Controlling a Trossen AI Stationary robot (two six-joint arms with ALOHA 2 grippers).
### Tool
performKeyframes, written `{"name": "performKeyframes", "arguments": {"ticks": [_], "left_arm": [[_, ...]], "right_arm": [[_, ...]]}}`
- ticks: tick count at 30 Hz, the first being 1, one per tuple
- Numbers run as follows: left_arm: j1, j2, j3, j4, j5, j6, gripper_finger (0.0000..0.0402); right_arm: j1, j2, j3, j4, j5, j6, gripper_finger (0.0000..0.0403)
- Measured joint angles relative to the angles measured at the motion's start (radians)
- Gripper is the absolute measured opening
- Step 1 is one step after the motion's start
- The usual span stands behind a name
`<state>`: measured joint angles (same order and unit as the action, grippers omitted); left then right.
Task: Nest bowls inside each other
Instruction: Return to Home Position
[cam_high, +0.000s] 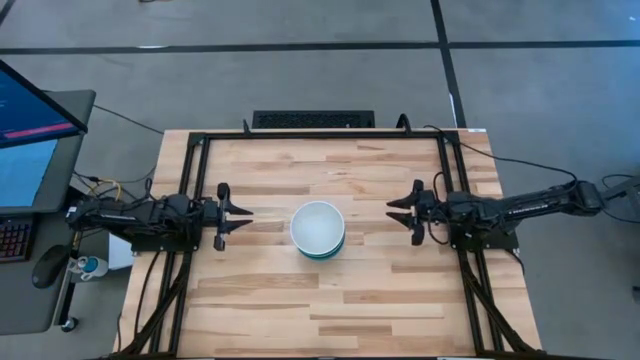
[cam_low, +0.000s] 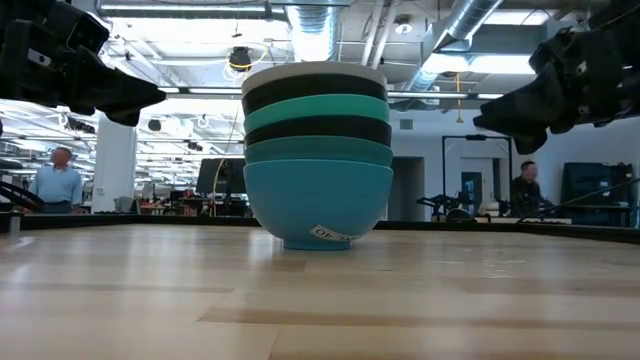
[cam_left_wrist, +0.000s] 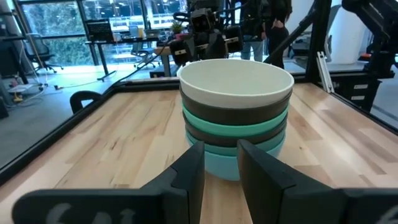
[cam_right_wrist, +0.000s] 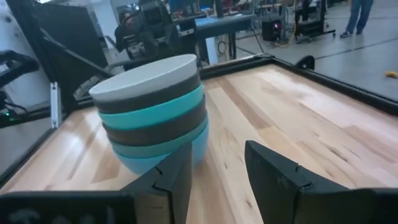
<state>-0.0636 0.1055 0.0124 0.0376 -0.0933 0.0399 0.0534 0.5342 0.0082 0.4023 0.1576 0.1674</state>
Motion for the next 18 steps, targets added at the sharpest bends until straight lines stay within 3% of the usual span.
{"name": "performKeyframes", "arguments": {"ticks": [18], "left_arm": [[0.000,0.000,0.000,0.004,-0.005,0.000,0.0087]], "right_arm": [[0.006,-0.271,0.000,-0.135,0.000,-0.001,0.0170]]}}
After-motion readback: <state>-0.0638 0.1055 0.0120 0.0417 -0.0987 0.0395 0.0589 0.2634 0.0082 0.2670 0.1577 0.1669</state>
